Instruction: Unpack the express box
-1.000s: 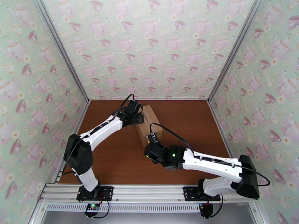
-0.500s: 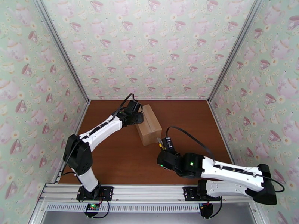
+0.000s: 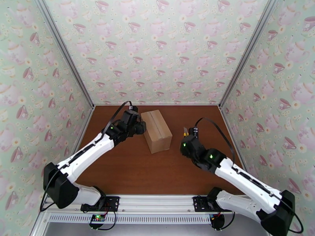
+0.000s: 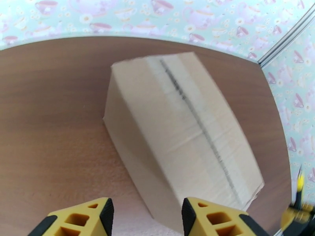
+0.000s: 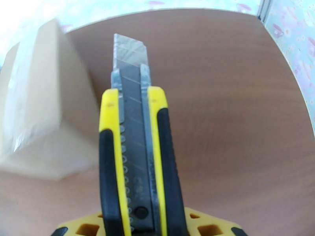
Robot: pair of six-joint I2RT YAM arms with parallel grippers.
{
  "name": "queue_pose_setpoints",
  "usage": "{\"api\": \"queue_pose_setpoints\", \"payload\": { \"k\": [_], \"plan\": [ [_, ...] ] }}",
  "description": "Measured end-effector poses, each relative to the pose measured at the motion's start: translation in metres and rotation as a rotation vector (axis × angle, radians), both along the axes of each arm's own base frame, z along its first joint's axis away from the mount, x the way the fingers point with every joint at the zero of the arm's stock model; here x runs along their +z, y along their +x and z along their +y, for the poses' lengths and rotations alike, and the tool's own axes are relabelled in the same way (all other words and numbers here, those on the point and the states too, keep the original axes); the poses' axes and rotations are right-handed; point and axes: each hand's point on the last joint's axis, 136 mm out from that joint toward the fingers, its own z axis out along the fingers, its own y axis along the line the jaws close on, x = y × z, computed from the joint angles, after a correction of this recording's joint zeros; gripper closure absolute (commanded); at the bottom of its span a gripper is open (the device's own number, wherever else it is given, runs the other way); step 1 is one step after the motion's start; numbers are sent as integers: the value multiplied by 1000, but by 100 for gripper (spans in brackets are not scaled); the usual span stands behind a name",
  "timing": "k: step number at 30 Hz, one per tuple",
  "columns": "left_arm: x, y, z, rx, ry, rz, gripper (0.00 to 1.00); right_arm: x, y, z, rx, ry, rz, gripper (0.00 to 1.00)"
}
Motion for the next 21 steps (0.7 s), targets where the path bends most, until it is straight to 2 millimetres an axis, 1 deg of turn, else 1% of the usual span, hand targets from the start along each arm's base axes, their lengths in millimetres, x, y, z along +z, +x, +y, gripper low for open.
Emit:
{"api": "queue_pose_setpoints", "payload": {
  "k": [4,6,8,10,13,15,16,18,21],
  "plan": [
    [-33,8,16,59,3,63,49,-20,41,-9,-47,13,20,100],
    [-46,18,28,104,-9,93,50,-28,64,-12,-67,25,27,100],
    [-55,31,38,144,-23,102,50,-31,87,-11,-81,34,21,100],
    [-64,42,47,176,-34,119,50,-33,109,-4,-74,50,10,100],
    [-77,63,54,211,-40,139,50,-34,138,16,-46,91,-6,100],
    [-83,78,53,219,-41,142,51,-37,149,27,-28,121,-21,100],
    [-84,84,50,218,-44,140,50,-39,151,31,-22,130,-23,100],
    [-86,97,43,209,-57,134,51,-41,152,38,-13,141,-25,100],
    [-86,113,35,199,-74,120,51,-38,151,52,0,169,-39,100]
  ]
}}
